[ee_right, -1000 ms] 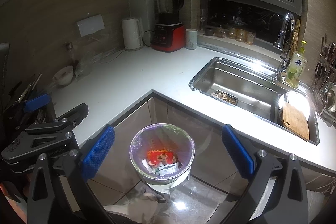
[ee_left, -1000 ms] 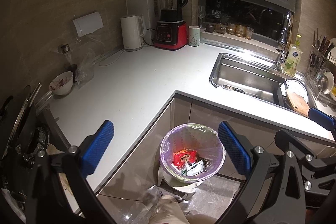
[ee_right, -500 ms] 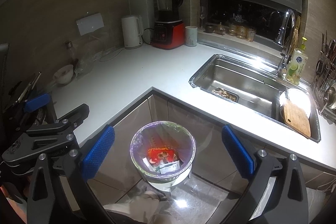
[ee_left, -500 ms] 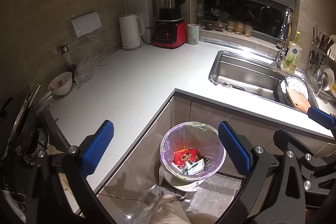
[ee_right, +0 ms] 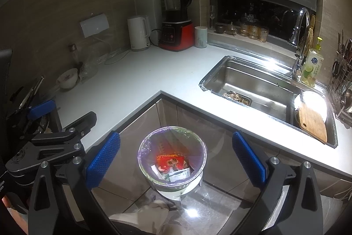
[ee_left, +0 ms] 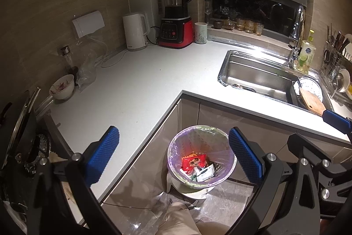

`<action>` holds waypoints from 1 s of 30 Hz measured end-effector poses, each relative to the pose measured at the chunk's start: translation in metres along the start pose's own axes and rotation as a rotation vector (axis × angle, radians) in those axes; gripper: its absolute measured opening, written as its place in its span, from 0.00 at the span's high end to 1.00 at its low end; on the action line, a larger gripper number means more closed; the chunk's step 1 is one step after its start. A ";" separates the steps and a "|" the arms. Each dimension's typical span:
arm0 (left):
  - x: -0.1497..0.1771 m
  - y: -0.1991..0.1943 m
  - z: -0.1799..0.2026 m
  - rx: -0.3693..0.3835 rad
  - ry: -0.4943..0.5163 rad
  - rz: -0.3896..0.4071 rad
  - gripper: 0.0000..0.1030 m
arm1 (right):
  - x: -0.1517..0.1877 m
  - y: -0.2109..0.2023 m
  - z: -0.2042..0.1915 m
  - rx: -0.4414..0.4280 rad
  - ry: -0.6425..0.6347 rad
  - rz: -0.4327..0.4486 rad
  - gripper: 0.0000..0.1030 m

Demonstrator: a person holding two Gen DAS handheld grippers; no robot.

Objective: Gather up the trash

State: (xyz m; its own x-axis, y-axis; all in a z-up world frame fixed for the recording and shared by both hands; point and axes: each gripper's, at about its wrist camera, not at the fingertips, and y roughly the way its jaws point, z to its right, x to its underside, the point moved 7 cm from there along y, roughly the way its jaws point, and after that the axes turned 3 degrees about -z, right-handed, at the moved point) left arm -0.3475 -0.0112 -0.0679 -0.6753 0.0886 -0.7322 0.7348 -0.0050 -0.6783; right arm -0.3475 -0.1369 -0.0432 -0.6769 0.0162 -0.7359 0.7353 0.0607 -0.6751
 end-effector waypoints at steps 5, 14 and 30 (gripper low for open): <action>0.002 0.002 -0.002 0.006 -0.002 -0.011 0.08 | 0.000 0.000 -0.002 -0.002 -0.003 0.001 0.02; 0.004 0.007 -0.008 0.025 -0.016 -0.027 0.07 | 0.001 -0.001 -0.011 0.000 -0.015 0.001 0.02; 0.003 0.004 -0.010 0.014 -0.016 -0.013 0.07 | 0.001 0.000 -0.011 -0.014 -0.013 0.003 0.02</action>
State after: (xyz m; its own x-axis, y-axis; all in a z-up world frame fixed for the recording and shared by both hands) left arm -0.3455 -0.0009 -0.0723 -0.6859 0.0723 -0.7241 0.7250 -0.0179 -0.6885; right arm -0.3484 -0.1255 -0.0435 -0.6739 0.0032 -0.7388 0.7370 0.0745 -0.6718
